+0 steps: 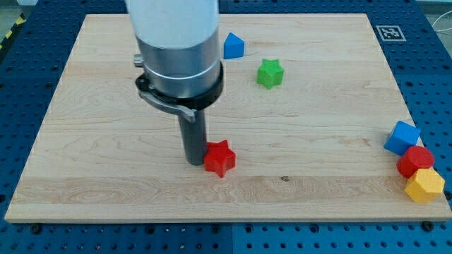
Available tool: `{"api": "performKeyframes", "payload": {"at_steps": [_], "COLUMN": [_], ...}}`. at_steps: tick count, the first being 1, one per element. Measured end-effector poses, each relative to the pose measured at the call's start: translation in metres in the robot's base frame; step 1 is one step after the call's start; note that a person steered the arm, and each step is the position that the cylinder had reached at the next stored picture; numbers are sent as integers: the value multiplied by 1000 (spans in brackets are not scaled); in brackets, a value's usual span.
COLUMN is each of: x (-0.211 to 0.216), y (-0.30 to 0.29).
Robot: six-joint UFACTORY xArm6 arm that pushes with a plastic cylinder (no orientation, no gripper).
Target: Push the red star to the group of blocks
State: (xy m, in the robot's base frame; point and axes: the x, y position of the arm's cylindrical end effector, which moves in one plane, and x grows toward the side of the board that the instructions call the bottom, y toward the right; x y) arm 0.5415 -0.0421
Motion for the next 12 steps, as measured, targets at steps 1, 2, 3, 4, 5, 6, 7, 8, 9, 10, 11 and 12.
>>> {"api": "performKeyframes", "payload": {"at_steps": [1,2,3,4,5,6,7,8,9,10,11,12], "x": [5,7,9,12,13,14,16,16,16,16,16,16], "y": [20,42,64,86,108,132,155,172,184,200,214,218]}}
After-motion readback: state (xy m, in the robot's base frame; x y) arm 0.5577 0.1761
